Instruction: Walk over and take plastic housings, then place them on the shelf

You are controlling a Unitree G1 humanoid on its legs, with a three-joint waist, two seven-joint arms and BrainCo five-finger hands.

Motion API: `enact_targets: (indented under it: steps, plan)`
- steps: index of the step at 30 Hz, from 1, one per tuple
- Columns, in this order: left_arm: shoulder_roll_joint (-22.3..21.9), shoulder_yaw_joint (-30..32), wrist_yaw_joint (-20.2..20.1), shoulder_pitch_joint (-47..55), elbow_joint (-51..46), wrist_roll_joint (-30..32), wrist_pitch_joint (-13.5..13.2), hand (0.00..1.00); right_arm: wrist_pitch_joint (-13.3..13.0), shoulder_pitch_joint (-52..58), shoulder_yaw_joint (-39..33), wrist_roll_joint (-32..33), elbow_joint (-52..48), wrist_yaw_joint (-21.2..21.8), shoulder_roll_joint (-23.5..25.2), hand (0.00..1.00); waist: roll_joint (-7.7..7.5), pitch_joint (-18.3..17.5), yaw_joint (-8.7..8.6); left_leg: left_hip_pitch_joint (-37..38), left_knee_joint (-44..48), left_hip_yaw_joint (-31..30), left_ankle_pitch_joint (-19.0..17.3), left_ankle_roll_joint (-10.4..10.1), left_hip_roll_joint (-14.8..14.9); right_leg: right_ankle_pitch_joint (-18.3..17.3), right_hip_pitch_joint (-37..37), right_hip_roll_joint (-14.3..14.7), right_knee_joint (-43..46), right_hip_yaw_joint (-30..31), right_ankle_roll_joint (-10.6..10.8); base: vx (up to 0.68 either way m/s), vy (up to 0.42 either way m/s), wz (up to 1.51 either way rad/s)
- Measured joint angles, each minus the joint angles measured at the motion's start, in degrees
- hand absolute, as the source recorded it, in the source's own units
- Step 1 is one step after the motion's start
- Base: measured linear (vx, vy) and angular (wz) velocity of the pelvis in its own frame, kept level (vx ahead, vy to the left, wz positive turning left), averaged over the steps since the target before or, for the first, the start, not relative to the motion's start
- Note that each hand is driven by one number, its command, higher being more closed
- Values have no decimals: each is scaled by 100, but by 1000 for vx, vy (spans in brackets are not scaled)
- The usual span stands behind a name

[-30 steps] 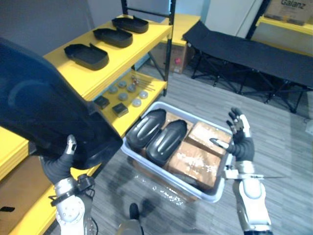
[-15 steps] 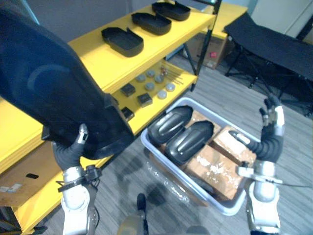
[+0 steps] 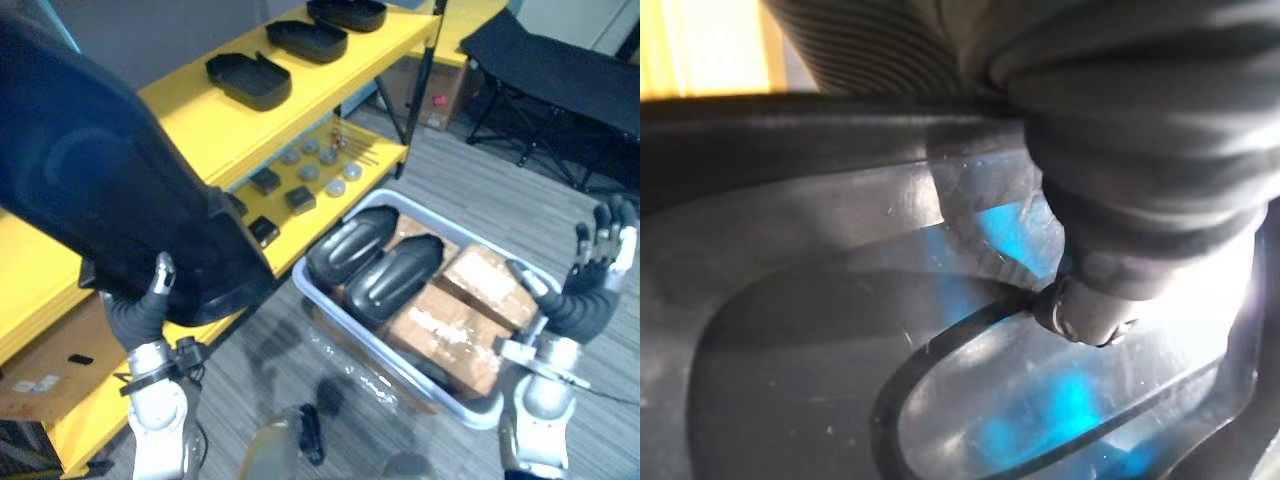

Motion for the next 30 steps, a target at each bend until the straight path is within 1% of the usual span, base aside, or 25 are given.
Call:
enact_targets:
  steps: [2, 3, 4, 5, 6, 7, 8, 9, 11, 13, 15, 18, 21, 24, 25, 26, 27, 28, 29, 30]
  plan:
    - [-1, -36, -4, -18, -5, -26, 0, 100, 0, 8, 174, -39, -54, 283, 2, 0, 22, -19, 13, 348, -309, -173, 60, -55, -9, -61, -215, 418, -944, 103, 45, 303, 23, 52]
    - [0, -44, -3, -17, -11, -51, 0, 100, 0, 8, 214, -40, -76, 341, -4, 0, 28, -21, 14, 406, -358, -210, 63, -62, -7, -44, -295, 500, -1133, 117, 66, 272, 4, 46]
    - [-1, -79, 0, -16, -10, -63, 1, 100, 0, 20, 261, -39, -112, 474, -10, 0, 33, -24, 2, 505, -438, -290, 70, -76, -7, 23, -411, 643, -1528, 193, 106, 274, -14, 40]
    - [0, -143, 0, -14, -11, -59, 0, 100, 2, 46, 304, -35, -119, 550, -28, 0, 49, -29, -8, 565, -506, -316, 62, -97, -16, 159, -463, 706, -1831, 229, 110, 275, -28, 45]
    - [14, -230, 6, -17, -18, -55, 1, 100, 14, 51, 361, -22, -118, 604, -54, 0, 51, -32, -9, 578, -494, -321, 32, -148, -21, 456, -467, 740, -2141, 223, 50, 274, -64, 40]
    - [70, -338, 4, -16, -37, -46, 6, 100, 39, 46, 443, 19, -121, 701, -76, 0, -13, -72, -4, 574, -485, -327, -13, -226, -71, 1086, -369, 768, -2448, 214, -12, 218, -76, 30]
    - [86, -420, 4, -19, -41, -41, 12, 100, 45, 32, 500, 70, -119, 743, -121, 0, -27, -93, 0, 563, -484, -339, -50, -274, -94, 1111, -307, 752, -2577, 189, 84, 264, -124, 16]
    - [75, -537, 3, -20, -43, -39, 36, 100, 79, 9, 590, 108, -111, 802, -242, 0, 81, -95, 29, 527, -494, -355, -72, -321, -17, 1174, -208, 842, -2858, 179, 152, 239, -122, 2]
    - [26, -798, -19, -16, -43, -27, 70, 100, 148, 4, 665, 143, -112, 806, -402, 0, 217, -121, 33, 624, -615, -336, -64, -376, 70, 1283, 18, 945, -3233, 126, 94, 223, -96, -3]
    - [18, -946, -57, -28, -44, 8, 79, 100, 154, 75, 694, 182, -111, 803, -468, 0, 262, -151, 0, 860, -828, -283, -23, -439, 83, 1307, 261, 970, -3443, 101, 91, 162, -34, -4]
    - [21, -960, -90, -47, -44, 8, 78, 100, 153, 154, 702, 186, -113, 791, -478, 0, 330, -206, -49, 1008, -970, -277, -21, -440, 79, 1308, 381, 987, -3564, 102, 92, 123, 1, -5]
    - [32, -961, -56, -158, -45, 9, 75, 100, 150, 162, 704, 191, -113, 812, -478, 0, 380, -263, -65, 1069, -1080, -274, -17, -440, 34, 1341, 455, 966, -3718, 116, 144, 57, 48, -2]
    - [54, -959, 111, -216, -44, 35, 78, 100, 109, 154, 749, 202, -113, 1022, -477, 0, 380, -263, -55, 1089, -1069, -284, -16, -440, -20, 1359, 526, 923, -3784, 92, 172, 17, 46, 6]
    - [86, -957, 310, -209, -23, 72, 155, 100, 8, 147, 983, 331, -128, 1241, -476, 0, 397, -272, -39, 1146, -956, -322, -6, -457, -52, 1344, 753, 867, -3793, -105, 163, -13, 22, 28]
    - [102, -956, 321, -211, 16, 72, 158, 100, -28, 141, 1074, 331, -129, 1298, -472, 0, 397, -271, -48, 1122, -897, -288, 62, -570, -98, 1333, 855, 797, -3796, -304, 158, -76, 4, 89]
    - [86, -962, 296, -235, 70, 86, 159, 100, -51, 135, 1110, 308, -129, 1272, -457, 0, 367, -280, -77, 1003, -840, -152, 251, -876, -212, 1328, 937, 661, -3794, -618, 159, -75, -10, 105]
    - [75, -969, 273, -246, 80, 117, 160, 100, -74, 130, 1096, 308, -128, 1264, -460, 0, 361, -276, -86, 954, -838, -32, 365, -1053, -260, 1327, 986, 557, -3795, -796, 157, -108, 7, 145]
    - [57, -966, 214, -249, 74, 192, 153, 100, -96, 96, 1039, 303, -127, 1196, -465, 0, 384, -279, -101, 889, -844, 302, 517, -1243, -302, 1322, 1116, 357, -3816, -1127, 152, -118, 75, 128]
    - [53, -964, 173, -249, 69, 208, 142, 100, -111, 83, 1018, 286, -128, 1149, -433, 0, 368, -272, -104, 841, -815, 615, 297, -1062, -230, 1304, 1164, 295, -3822, -1243, 155, -114, 98, 151]
    - [53, -934, 123, -241, 60, 222, 94, 100, -123, -20, 956, 262, -98, 1114, -438, 0, 463, -303, -61, 785, -590, 1335, 62, -666, 178, 1165, 1167, 235, -3663, -1443, 259, -98, 86, 120]
